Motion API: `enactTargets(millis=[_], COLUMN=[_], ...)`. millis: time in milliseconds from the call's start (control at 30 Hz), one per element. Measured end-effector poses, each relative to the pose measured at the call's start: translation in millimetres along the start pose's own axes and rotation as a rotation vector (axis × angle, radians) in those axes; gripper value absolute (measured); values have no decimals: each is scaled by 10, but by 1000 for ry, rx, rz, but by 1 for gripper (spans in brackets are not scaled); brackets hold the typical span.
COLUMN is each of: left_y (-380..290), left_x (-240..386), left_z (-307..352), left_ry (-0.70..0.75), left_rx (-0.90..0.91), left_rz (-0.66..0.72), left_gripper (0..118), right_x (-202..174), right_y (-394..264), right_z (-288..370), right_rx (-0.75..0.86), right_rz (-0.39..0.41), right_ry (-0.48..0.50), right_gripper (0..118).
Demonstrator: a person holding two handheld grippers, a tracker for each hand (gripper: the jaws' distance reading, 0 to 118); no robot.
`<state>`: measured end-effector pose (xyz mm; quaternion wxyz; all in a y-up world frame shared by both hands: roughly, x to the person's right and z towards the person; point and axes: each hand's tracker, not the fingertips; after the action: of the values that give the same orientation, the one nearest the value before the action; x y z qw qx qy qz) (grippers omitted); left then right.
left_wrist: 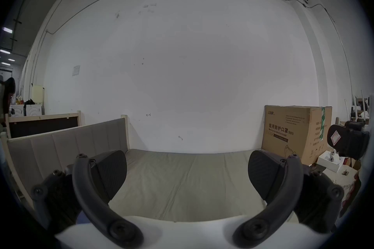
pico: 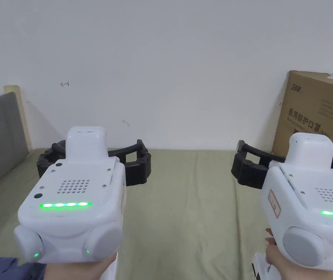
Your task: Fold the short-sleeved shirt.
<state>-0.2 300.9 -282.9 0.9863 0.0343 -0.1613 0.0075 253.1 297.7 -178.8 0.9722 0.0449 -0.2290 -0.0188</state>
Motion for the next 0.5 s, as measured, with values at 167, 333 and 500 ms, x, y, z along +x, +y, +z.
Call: enactTargets(millis=[167,333,500], left_y=[3,9,4], left_x=[-13,-24,-51], left_z=[-13,-21,-32], left_ry=[2,-4,-2], left_rx=[0,-3,-11], left_rz=[-1,21,32], left_gripper=[118,118,118], right_x=[-16,-44,-62], right_y=[4,-2,0], right_z=[-2,-8,-10], right_rx=[4,2,1], right_rz=[15,16,12], right_ry=[-2,3,5], right_gripper=[118,118,118])
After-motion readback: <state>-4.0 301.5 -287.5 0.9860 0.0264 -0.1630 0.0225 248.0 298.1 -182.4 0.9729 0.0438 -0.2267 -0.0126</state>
